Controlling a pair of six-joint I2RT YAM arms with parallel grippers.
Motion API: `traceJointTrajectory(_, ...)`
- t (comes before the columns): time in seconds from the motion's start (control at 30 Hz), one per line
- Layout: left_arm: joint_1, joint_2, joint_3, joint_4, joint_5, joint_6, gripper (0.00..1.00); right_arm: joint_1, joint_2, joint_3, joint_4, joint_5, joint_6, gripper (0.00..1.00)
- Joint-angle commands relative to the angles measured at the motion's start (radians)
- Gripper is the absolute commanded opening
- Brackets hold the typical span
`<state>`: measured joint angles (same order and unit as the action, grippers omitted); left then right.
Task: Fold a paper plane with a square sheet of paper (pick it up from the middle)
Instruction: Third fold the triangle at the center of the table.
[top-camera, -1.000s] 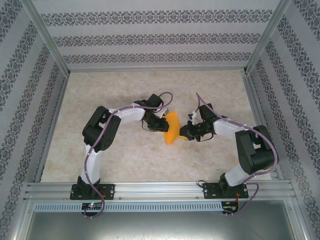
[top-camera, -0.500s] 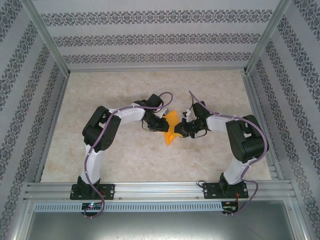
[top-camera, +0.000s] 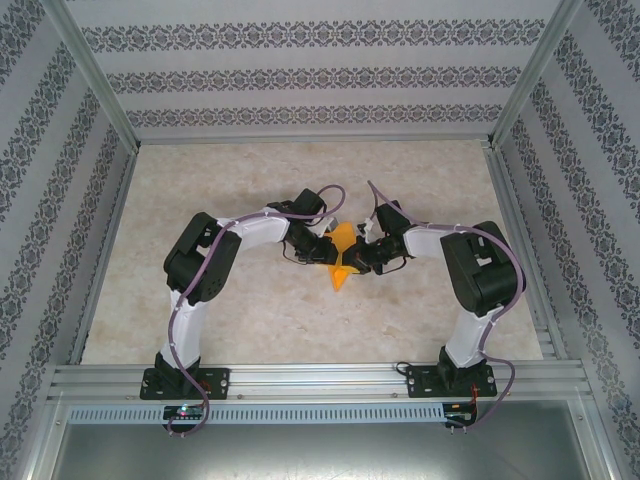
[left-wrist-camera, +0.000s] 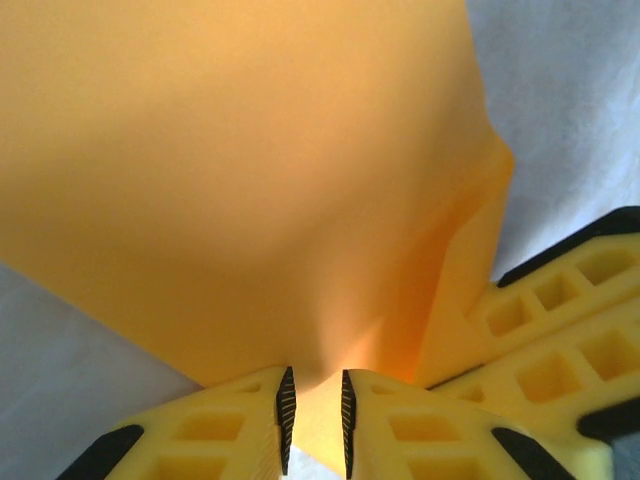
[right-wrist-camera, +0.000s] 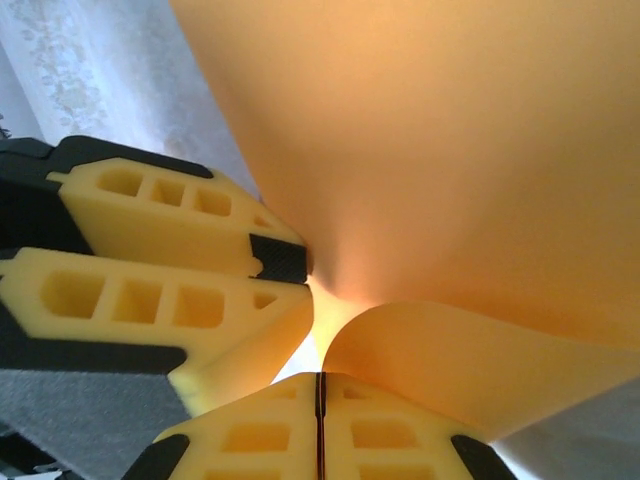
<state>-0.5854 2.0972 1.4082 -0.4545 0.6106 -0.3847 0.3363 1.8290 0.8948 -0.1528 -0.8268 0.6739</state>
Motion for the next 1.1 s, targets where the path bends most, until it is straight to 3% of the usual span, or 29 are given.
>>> traceJointTrajectory(0.0,-0.007,-0.047,-0.033,-0.029,0.000,-0.020,0.24,0.003,0.022,0.025,-0.018,0.015,-0.032,0.08)
traceJointTrajectory(0.33,0.020,-0.095,-0.031,-0.044,-0.016,-0.015,0.24,0.006,0.038,0.035,-0.032,0.022,-0.044,0.09)
traceJointTrajectory(1.07,0.058,0.042,0.037,-0.058,-0.011,0.025,0.18,0.030,0.036,0.052,-0.025,0.017,-0.031,0.09)
